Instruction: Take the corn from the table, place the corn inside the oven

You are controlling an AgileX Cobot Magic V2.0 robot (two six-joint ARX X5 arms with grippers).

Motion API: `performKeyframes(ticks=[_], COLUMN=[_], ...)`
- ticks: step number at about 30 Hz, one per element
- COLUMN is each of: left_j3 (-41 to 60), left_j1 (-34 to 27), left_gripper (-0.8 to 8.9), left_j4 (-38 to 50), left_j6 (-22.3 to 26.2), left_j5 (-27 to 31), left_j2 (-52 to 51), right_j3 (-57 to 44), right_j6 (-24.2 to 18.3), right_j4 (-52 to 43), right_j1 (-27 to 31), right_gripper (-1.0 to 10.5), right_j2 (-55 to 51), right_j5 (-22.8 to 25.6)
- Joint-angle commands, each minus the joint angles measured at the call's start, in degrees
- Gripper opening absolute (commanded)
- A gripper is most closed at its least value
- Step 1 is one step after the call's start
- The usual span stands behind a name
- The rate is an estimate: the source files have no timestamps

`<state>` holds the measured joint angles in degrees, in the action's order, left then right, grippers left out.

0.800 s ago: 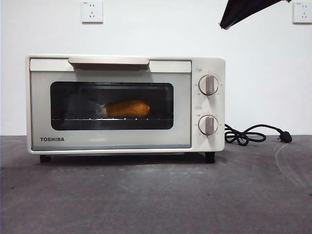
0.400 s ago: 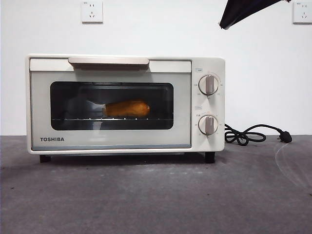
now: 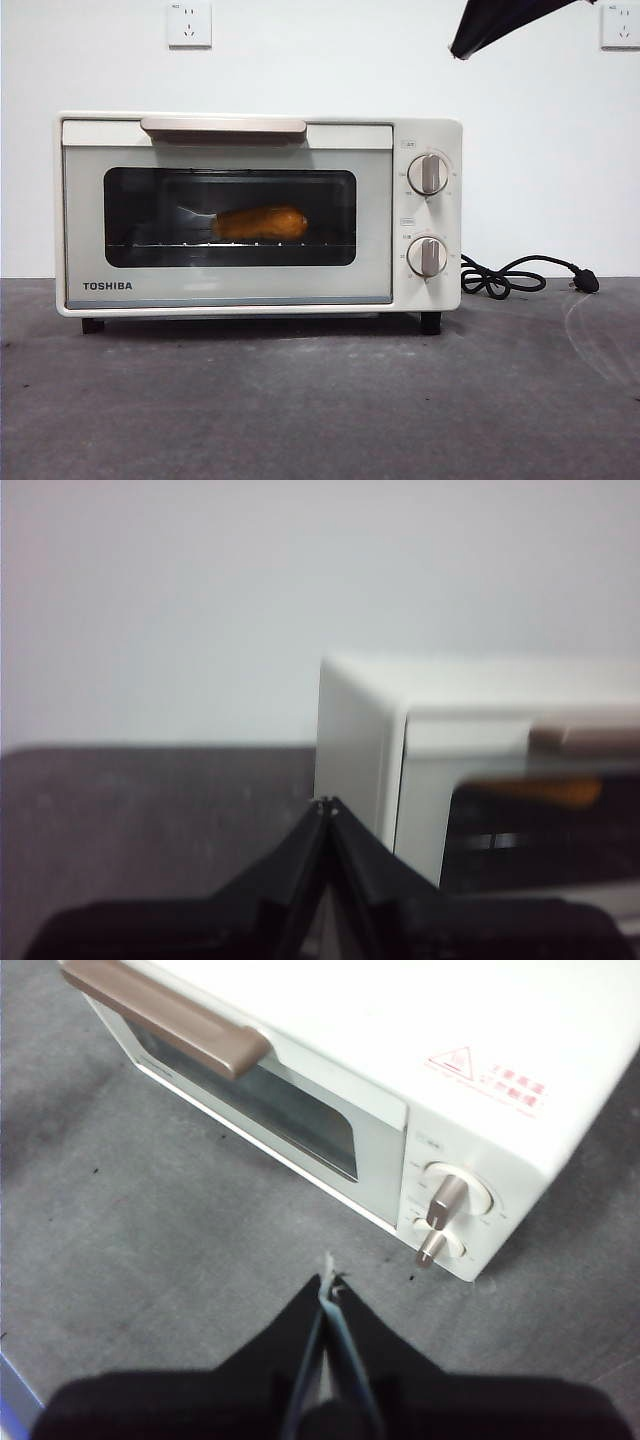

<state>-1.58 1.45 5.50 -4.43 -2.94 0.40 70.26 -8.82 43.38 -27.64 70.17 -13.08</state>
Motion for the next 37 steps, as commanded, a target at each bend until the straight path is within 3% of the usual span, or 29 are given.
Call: performKeyframes(ticks=[1, 8, 37], left_j3=[1.03, 1.03, 0.96], left_j1=[0.15, 0.15, 0.31], left_gripper=[-0.03, -0.03, -0.03], left_j4=[-4.09, -15.67, -15.15], left_j6=[1.38, 5.4, 6.16], left_j5=[0.31, 0.44, 0.61], left_j2=[-0.04, -0.04, 3.39], right_j3=[-0.33, -0.33, -0.33], right_j6=[-0.26, -0.24, -0.26], right_j4=[-0.46, -0.5, -0.52], right_j1=[0.0, 0.0, 0.0], right_gripper=[0.0, 0.0, 0.0], right_j2=[0.17, 0.17, 0.17], right_j5=[0.09, 0.31, 1.38])
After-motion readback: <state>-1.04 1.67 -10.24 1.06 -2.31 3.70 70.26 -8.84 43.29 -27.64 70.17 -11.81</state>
